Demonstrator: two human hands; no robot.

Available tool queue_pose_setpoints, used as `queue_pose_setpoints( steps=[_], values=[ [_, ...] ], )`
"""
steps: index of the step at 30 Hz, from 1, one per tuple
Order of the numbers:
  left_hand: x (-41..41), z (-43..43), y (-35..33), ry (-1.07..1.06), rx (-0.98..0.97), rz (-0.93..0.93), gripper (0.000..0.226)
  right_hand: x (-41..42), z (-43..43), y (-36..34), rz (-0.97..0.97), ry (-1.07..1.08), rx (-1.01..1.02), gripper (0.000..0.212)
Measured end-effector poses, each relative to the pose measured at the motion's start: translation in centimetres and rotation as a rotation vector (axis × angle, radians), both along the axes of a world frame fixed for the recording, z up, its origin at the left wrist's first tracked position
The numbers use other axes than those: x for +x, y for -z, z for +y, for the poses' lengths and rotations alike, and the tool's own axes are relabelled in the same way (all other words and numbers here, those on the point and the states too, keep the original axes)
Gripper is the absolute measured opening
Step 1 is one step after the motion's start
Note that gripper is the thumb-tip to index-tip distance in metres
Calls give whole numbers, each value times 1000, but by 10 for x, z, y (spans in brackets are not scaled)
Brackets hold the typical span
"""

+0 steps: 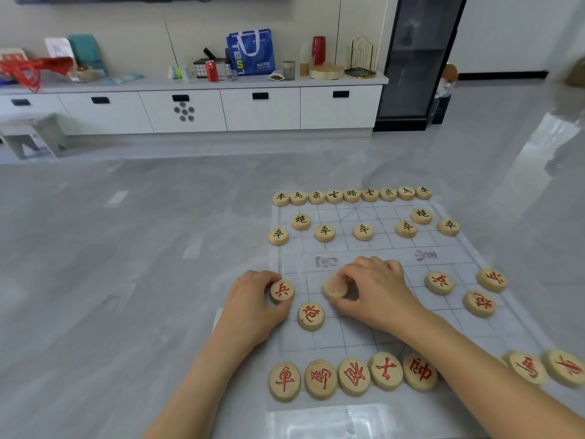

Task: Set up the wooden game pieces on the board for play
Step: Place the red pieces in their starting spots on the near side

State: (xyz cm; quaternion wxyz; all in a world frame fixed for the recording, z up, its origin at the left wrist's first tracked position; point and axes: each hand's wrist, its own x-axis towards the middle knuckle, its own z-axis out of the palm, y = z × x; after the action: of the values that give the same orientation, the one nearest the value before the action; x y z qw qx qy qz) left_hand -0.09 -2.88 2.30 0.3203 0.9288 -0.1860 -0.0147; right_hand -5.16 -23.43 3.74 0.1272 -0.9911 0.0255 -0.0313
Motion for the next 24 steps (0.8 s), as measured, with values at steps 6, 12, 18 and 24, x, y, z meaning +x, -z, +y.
queue_pose_setpoints(
  steps=[6, 12, 18, 24],
  values=[
    [2, 1, -1, 3, 13, 23, 42, -1, -1, 1, 26, 11, 21, 38],
    [-1, 3, -4, 27, 49, 66, 61, -9, 3, -6, -17, -35, 152, 65],
    [-7, 14, -13, 71, 82, 108, 71, -20, 25, -9, 9, -179, 39, 64],
    [-12, 17, -11, 71, 118, 83, 68, -17, 31, -7, 11, -175, -27, 48]
  ],
)
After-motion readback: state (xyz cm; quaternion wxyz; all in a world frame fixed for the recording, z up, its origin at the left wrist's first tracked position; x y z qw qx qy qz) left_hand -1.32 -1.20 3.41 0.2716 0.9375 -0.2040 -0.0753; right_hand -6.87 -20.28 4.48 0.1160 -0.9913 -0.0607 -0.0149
